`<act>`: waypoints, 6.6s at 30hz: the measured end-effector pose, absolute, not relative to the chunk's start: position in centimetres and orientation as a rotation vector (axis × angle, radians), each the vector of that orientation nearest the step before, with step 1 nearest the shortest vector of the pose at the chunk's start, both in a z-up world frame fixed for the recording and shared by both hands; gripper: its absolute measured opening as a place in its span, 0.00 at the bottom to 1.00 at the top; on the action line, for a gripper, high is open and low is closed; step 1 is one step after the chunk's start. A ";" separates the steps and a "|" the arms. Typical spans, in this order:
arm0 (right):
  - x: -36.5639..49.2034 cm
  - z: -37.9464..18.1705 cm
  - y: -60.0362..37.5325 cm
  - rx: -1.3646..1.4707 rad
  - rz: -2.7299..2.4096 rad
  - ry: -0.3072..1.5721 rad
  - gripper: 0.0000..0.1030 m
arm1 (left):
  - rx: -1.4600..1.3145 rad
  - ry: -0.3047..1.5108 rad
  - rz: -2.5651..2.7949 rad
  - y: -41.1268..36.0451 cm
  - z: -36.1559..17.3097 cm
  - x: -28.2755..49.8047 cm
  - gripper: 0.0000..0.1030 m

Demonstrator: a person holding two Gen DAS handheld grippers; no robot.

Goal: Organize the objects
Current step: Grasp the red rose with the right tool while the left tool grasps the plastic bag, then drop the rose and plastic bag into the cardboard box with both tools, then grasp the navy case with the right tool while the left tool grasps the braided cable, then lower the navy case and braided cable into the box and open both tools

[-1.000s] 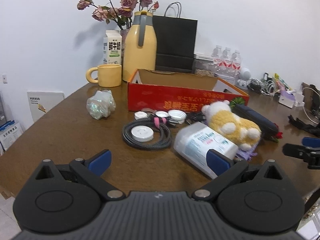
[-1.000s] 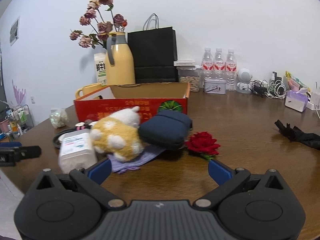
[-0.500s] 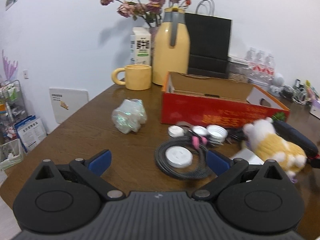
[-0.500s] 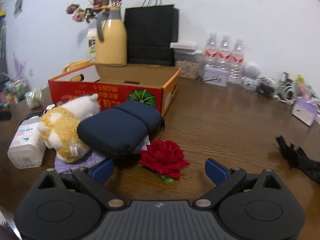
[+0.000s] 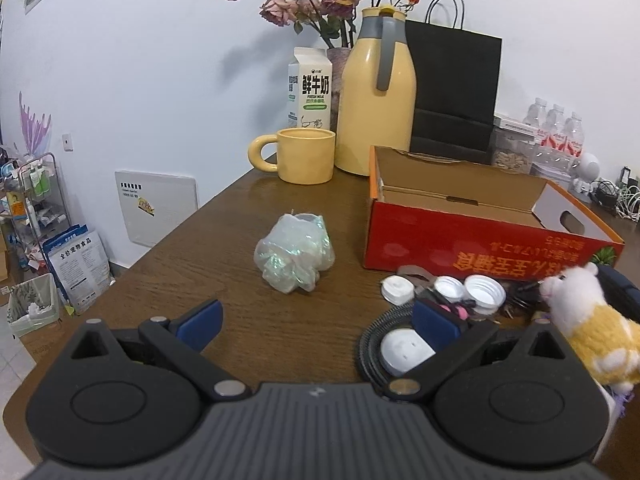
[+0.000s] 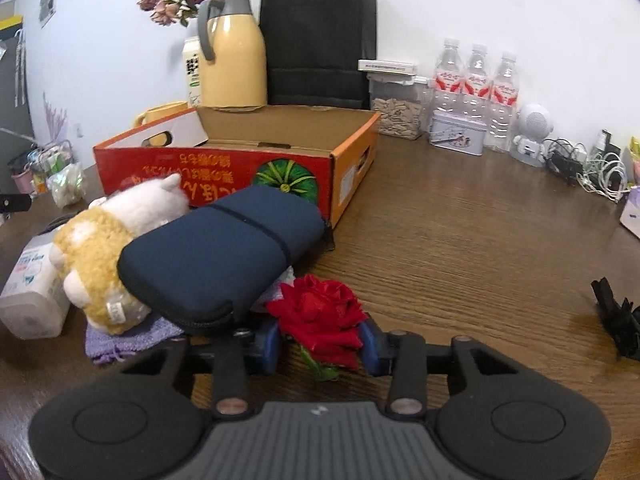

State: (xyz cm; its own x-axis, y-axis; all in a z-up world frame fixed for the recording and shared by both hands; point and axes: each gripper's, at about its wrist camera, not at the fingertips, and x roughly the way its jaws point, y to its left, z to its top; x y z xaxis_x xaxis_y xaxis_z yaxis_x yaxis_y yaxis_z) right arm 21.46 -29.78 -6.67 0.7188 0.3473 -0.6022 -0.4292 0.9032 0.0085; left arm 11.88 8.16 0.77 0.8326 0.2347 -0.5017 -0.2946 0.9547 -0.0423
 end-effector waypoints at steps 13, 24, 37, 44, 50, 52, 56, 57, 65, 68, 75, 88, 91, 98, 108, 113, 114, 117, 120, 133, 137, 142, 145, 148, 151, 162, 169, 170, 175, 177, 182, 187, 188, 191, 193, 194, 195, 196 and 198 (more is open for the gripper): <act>22.8 -4.1 -29.2 -0.138 0.336 0.573 0.35 | -0.129 0.560 0.312 12.6 0.3 18.9 0.98; 23.7 -2.2 -26.6 -0.150 0.341 0.530 0.35 | -0.203 0.588 0.230 14.3 -0.3 20.6 0.40; 25.2 1.6 -22.6 -0.148 0.422 0.431 0.35 | -0.116 0.400 0.107 8.7 7.2 21.4 0.40; 29.4 2.6 -18.4 -0.159 0.457 0.451 0.35 | -0.050 0.446 0.032 3.5 8.2 27.1 0.40; 33.8 1.1 -16.0 -0.162 0.443 0.547 0.35 | 0.000 0.538 0.027 0.5 6.0 31.2 0.40; 34.8 0.3 -15.5 -0.163 0.435 0.578 0.35 | 0.003 0.573 0.027 0.0 5.2 32.3 0.40; 35.8 -1.1 -14.7 -0.176 0.428 0.632 0.36 | 0.016 0.616 0.025 -0.4 3.9 33.5 0.41; 35.9 -1.3 -14.6 -0.181 0.429 0.640 0.37 | 0.019 0.623 0.024 -0.4 3.6 33.6 0.43; 35.1 -1.2 -15.2 -0.185 0.406 0.620 0.95 | 0.034 0.562 0.051 0.3 3.9 32.5 1.00; 34.7 -1.0 -15.7 -0.167 0.402 0.615 1.00 | 0.033 0.539 0.055 0.5 4.7 32.0 1.00; 33.6 -0.3 -15.9 -0.165 0.387 0.587 1.00 | 0.023 0.508 0.062 0.8 5.7 30.7 1.00; 25.9 2.7 -19.4 -0.164 0.339 0.464 1.00 | 0.005 0.376 0.093 3.4 7.5 22.0 1.00; 24.1 2.3 -20.3 -0.165 0.330 0.474 1.00 | 0.016 0.382 0.110 4.3 7.1 20.2 1.00; 21.3 0.0 -21.7 -0.118 0.294 0.538 1.00 | 0.027 0.461 0.139 5.4 4.5 16.9 1.00; 20.3 -2.0 -22.2 -0.066 0.268 0.594 1.00 | -0.031 0.572 0.129 5.9 1.6 15.1 1.00; 21.8 -2.6 -22.0 -0.039 0.264 0.637 1.00 | -0.026 0.584 0.131 5.8 1.3 15.2 1.00; 22.1 -2.8 -22.1 -0.028 0.260 0.648 1.00 | -0.027 0.586 0.132 5.8 1.2 15.2 1.00; 23.3 -3.3 -22.5 0.023 0.253 0.685 1.00 | -0.034 0.595 0.137 5.9 1.0 15.4 1.00; 24.4 -4.0 -23.1 0.079 0.249 0.720 0.96 | -0.038 0.604 0.141 6.1 0.8 15.5 1.00; 24.5 -4.5 -23.2 0.071 0.299 0.714 0.66 | -0.032 0.623 0.126 5.6 0.8 15.9 1.00; 23.8 -4.2 -23.1 0.044 0.298 0.667 0.64 | -0.026 0.637 0.118 5.4 0.6 16.1 1.00; 22.8 -3.5 -23.6 0.052 0.299 0.615 0.64 | -0.027 0.677 0.091 5.0 0.3 16.7 1.00; 22.0 -3.0 -23.9 0.049 0.301 0.580 0.64 | -0.037 0.725 0.070 4.7 0.0 17.4 1.00; 21.2 -2.6 -23.9 0.036 0.304 0.546 0.64 | -0.032 0.770 0.049 4.2 -0.2 18.1 1.00; 20.6 -2.4 -23.9 0.022 0.308 0.519 0.64 | -0.011 0.826 0.041 3.8 -0.3 18.8 1.00; 20.2 -2.6 -24.2 0.036 0.343 0.503 0.63 | 0.103 0.943 0.042 2.5 -0.3 20.7 1.00; 20.1 -3.0 -24.3 0.047 0.350 0.506 0.63 | 0.065 0.998 0.047 2.6 -0.9 21.0 1.00; 20.2 -3.1 -24.3 0.046 0.352 0.508 0.63 | 0.051 1.007 0.049 2.8 -1.1 21.1 1.00; 20.1 -3.2 -24.2 0.045 0.367 0.505 0.63 | -0.010 1.002 0.057 3.4 -1.5 20.8 1.00; 20.1 -3.2 -24.2 0.046 0.373 0.501 0.62 | -0.019 0.966 0.051 3.3 -1.5 20.3 0.89; 19.9 -3.0 -24.1 0.043 0.385 0.490 0.62 | -0.035 0.923 0.036 3.1 -1.2 19.5 0.87; 19.7 -2.7 -24.2 0.045 0.388 0.475 0.62 | -0.053 0.869 0.050 3.5 0.0 19.0 0.87; 19.7 -2.6 -24.3 0.045 0.390 0.471 0.62 | -0.051 0.851 0.051 3.6 0.5 18.8 0.87; 19.5 -2.1 -24.3 0.042 0.396 0.448 0.62 | -0.043 0.798 0.048 3.6 1.9 18.5 0.87; 19.6 -1.6 -24.2 0.040 0.402 0.432 0.62 | -0.043 0.756 0.045 3.6 3.0 18.3 0.87; 19.7 -1.3 -24.2 0.041 0.406 0.422 0.62 | -0.040 0.737 0.044 3.5 3.6 18.4 0.87; 19.8 -1.1 -24.1 0.040 0.409 0.415 0.62 | -0.043 0.714 0.043 3.5 4.2 18.5 0.87; 20.0 -0.8 -24.0 0.038 0.413 0.405 0.62 | -0.051 0.691 0.040 3.5 4.8 18.7 0.87; 20.6 -0.2 -23.6 0.033 0.420 0.388 0.62 | -0.059 0.649 0.030 3.4 5.9 19.1 0.87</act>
State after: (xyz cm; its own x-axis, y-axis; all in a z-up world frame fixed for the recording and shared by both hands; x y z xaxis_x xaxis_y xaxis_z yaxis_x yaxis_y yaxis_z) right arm 20.55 -23.63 -0.23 0.8408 0.4040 -0.3604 -0.3916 0.9135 0.1103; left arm 19.06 3.41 5.93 0.7962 0.0096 -0.6049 -0.0467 0.9979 -0.0457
